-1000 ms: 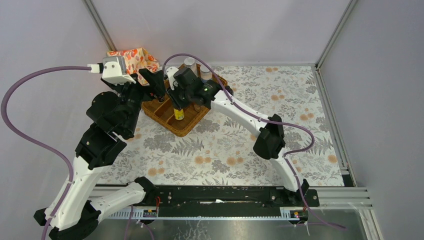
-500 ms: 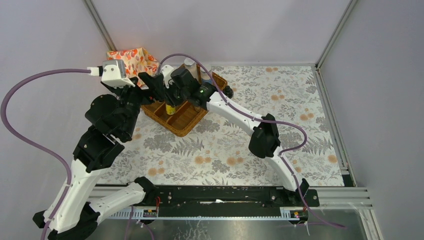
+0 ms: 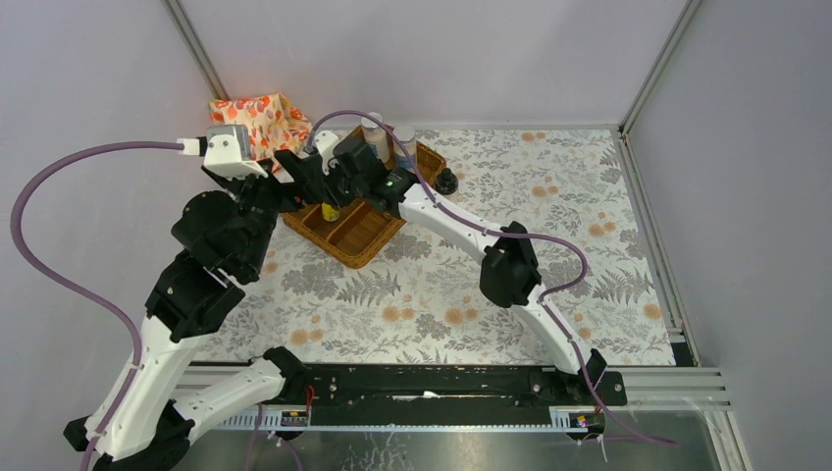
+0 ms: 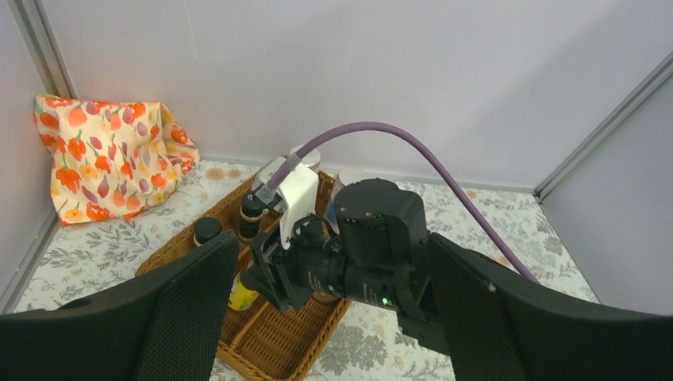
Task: Organize the condiment bottles
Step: Place the bottle in the storage box.
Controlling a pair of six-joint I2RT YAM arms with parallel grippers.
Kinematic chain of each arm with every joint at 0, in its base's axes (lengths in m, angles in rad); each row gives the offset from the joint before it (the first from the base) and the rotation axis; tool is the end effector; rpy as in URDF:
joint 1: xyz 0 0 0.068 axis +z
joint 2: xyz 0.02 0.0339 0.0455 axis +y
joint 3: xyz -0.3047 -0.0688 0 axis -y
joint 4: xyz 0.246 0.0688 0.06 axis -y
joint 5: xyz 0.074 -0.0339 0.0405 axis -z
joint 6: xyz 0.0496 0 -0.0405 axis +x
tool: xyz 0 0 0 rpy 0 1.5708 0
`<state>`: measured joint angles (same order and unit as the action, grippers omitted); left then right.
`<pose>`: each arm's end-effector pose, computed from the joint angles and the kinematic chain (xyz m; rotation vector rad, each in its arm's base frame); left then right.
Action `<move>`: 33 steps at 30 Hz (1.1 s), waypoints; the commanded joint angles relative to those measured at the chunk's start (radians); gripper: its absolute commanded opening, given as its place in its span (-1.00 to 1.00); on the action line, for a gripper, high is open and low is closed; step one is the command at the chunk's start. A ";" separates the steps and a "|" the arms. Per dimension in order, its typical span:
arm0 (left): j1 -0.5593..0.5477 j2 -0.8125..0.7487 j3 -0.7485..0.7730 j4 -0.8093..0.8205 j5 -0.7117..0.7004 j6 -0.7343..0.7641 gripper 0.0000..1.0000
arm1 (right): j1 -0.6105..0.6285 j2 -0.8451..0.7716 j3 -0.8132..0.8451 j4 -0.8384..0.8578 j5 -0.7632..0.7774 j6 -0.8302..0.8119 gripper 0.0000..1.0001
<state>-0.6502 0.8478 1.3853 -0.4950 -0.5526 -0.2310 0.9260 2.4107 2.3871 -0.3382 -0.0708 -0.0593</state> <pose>0.1074 -0.0490 0.5244 -0.1202 1.5365 -0.2786 0.3636 0.4894 0.3274 -0.9820 1.7266 0.6398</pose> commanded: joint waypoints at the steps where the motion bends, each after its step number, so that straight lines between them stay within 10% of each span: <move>1: -0.005 -0.018 -0.036 -0.005 0.029 -0.007 0.83 | -0.036 0.027 0.069 0.118 0.011 -0.026 -1.00; 25: -0.005 -0.029 -0.095 0.037 0.006 0.025 0.86 | -0.067 0.110 0.098 0.121 0.004 -0.072 -0.98; 33: -0.004 -0.020 -0.097 0.045 0.012 0.019 0.88 | -0.068 0.094 0.081 0.111 -0.010 -0.076 -0.17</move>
<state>-0.6502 0.8261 1.2968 -0.4870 -0.5385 -0.2283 0.8646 2.5378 2.4325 -0.2932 -0.0551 -0.1177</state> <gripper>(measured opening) 0.933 0.409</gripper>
